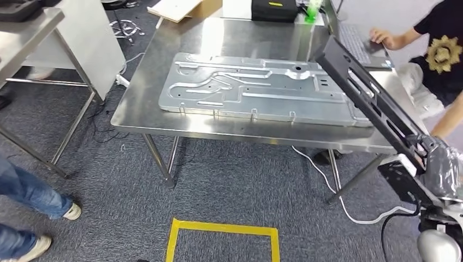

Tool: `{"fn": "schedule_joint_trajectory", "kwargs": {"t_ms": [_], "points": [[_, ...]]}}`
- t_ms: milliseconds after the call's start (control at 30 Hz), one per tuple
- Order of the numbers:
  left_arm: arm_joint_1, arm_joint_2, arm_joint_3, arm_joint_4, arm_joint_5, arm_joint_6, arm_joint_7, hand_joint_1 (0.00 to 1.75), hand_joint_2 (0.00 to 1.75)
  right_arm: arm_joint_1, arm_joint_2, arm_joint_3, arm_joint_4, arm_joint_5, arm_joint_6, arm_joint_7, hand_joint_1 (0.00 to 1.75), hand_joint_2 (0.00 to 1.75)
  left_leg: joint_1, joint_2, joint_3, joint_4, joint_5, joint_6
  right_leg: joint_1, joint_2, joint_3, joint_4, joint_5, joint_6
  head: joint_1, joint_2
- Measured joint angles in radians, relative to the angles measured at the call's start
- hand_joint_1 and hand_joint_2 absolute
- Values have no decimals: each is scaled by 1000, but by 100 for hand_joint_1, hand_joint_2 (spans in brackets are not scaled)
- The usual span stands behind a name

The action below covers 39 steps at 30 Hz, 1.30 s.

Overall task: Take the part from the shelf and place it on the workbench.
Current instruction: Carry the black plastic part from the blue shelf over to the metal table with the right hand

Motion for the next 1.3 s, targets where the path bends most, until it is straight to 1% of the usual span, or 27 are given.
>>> {"fn": "schedule_joint_trajectory", "kwargs": {"t_ms": [33, 67, 100, 133, 167, 233, 300, 367, 433, 500, 567, 600, 633, 700, 767, 800, 900, 933, 967, 1033, 1067, 1100, 1133, 1167, 1200, 1233, 1300], "points": [[1, 0, 0, 0, 0, 0, 0, 0, 175, -1, 0, 0, 1, 0, 0, 0, 175, 175, -1, 13, 1, 0, -1, 0, -2, -16, -32, 62, -26, 4, 0, 0], [2, 0, 0, 0, 0, 0, 0, 0, 175, 0, 0, 1, 2, 0, 0, 0, 175, 175, -1, 27, 1, 0, -3, 0, -6, -25, -56, 106, -37, 8, 0, 0], [3, 0, 0, 0, 0, 0, 0, 0, 175, 0, 0, 1, 3, 0, 0, 0, 175, 175, -1, 40, 2, 1, -5, -2, -9, -29, -64, 117, -30, 12, 0, 0], [3, 0, 0, 0, 0, 0, 0, 0, 175, 1, 0, 1, 4, 0, 1, 0, 175, 175, 0, 52, 4, 1, -8, -4, -12, -35, -51, 88, -5, 15, 0, 0], [3, 0, 0, 0, 0, 0, 0, 0, 175, 1, 0, 1, 5, 0, 1, 0, 175, 175, 0, 64, 7, 2, -11, -7, -13, -46, -19, 27, 31, 17, 0, 0], [2, 0, 0, 0, 0, 0, 0, 0, 175, 0, 1, 1, 5, 1, 1, 0, 175, 175, -3, 84, 13, 6, -21, -18, -9, -87, 48, -103, 82, 14, 0, 0], [1, 0, 0, 0, 0, 0, 0, 0, 175, -2, 1, 1, 5, 8, 0, 0, 175, 175, -7, 98, 16, 9, -29, -29, 0, -103, 71, -150, 88, 1, -1, 0], [-1, 0, 0, 0, 0, 0, 0, 0, 175, -2, 2, 2, 4, 19, 0, 1, 175, 175, -5, 106, 21, 11, -37, -39, 1, -83, 71, -149, 87, -13, -1, 0], [-2, 0, 0, 0, 1, 0, 0, 0, 175, -3, 2, 2, 3, 28, -1, 2, 175, 175, -1, 74, 12, 47, -64, -49, -2, -70, 73, -152, 88, -25, -1, 0], [-1, 0, 1, 0, 1, 0, 0, 0, 175, -5, 3, 3, 2, 34, -2, 3, 175, 175, 3, 28, -37, 156, -125, -53, -2, -62, 74, -152, 87, -36, -1, 0], [3, 0, 1, 0, 1, -2, -1, 0, 175, -5, 5, 4, 2, 39, -1, 4, 175, 175, 3, 15, -104, 284, -172, -51, 4, -52, 74, -150, 85, -43, -1, 0], [5, 0, 1, 0, 0, -3, -2, 0, 175, -5, 6, 4, 2, 41, -1, 4, 175, 175, 3, 15, -122, 310, -169, -48, 7, -46, 75, -148, 84, -45, -1, 0], [6, 0, 1, 0, 0, -4, -3, 0, 175, -5, 7, 4, 2, 43, 0, 5, 175, 175, 3, 14, -122, 298, -146, -44, 10, -40, 76, -146, 82, -47, -1, 0], [6, 1, 1, 0, -4, -6, -4, 0, 175, -5, 8, 4, 2, 45, 0, 5, 175, 175, -1, 12, -76, 178, -68, -30, 12, -30, 80, -145, 79, -47, -1, 0], [4, 2, 1, 0, -8, -6, -4, 0, 175, -5, 9, 4, 2, 46, 1, 5, 175, 175, -6, 9, -31, 64, -23, -18, 15, -23, 80, -143, 75, -41, -1, 0], [3, 3, 0, 0, -9, -6, -5, 0, 175, -4, 9, 4, 2, 46, 1, 5, 175, 175, -9, 9, -22, 36, -20, -14, 14, -20, 81, -144, 75, -35, -1, 0], [2, 2, 0, 0, -15, -4, -4, 0, 175, -1, 9, 5, 2, 47, 2, 5, 175, 175, -10, 11, -5, 7, -16, -2, 10, -20, 83, -133, 85, -16, -1, 0], [2, 2, 0, 0, -17, -3, -4, 0, 175, -1, 9, 6, 2, 47, 3, 5, 175, 175, -8, 12, 3, 0, -12, 2, 9, -21, 77, -117, 77, -11, -1, 0], [2, 2, 0, 0, -18, -3, -4, 0, 175, -2, 8, 6, 2, 47, 3, 5, 175, 175, -7, 12, 10, -4, -9, 4, 7, -23, 63, -88, 56, -6, 0, 0], [1, 2, 0, 0, -19, -3, -4, 0, 175, -2, 8, 6, 3, 47, 3, 5, 175, 175, -6, 13, 14, -5, -11, 5, 2, -25, 4, 21, -2, 3, 0, 0], [1, 2, 0, 0, -19, -3, -4, 0, 175, -1, 8, 6, 3, 47, 4, 5, 175, 175, -6, 13, 15, -4, -13, 4, -2, -26, -29, 76, -23, 7, -1, 0], [2, 2, 0, 0, -19, -3, -4, 0, 175, 0, 8, 6, 5, 49, 5, 5, 175, 175, -6, 13, 18, -4, -17, 3, -6, -27, -51, 106, -26, 12, -1, 0], [3, 2, 0, 0, -20, -3, -4, 0, 175, 1, 8, 6, 6, 53, 8, 6, 175, 175, -5, 13, 23, -4, -22, 0, -11, -28, -55, 99, -8, 18, -1, 0], [4, 2, 0, 0, -21, -3, -3, 0, 175, 1, 8, 6, 8, 61, 12, 7, 175, 175, -4, 13, 31, -3, -27, -4, -17, -30, -39, 55, 27, 23, 0, 0], [4, 2, 0, 0, -23, -3, -2, 0, 175, -1, 8, 6, 11, 75, 17, 10, 175, 175, -3, 13, 40, -2, -34, -8, -22, -33, -12, -11, 68, 28, 0, 0], [3, 2, 0, 0, -25, -3, -1, 0, 175, -4, 8, 8, 17, 96, 23, 14, 175, 175, -2, 13, 48, -1, -41, -14, -23, -37, 14, -71, 92, 29, 0, 0], [0, 2, -1, 0, -32, -3, 2, 0, 175, -16, 6, 14, 34, 162, 34, 24, 175, 175, -2, 14, 54, 2, -54, -28, -16, -42, 42, -134, 100, 14, -1, 0]]}}
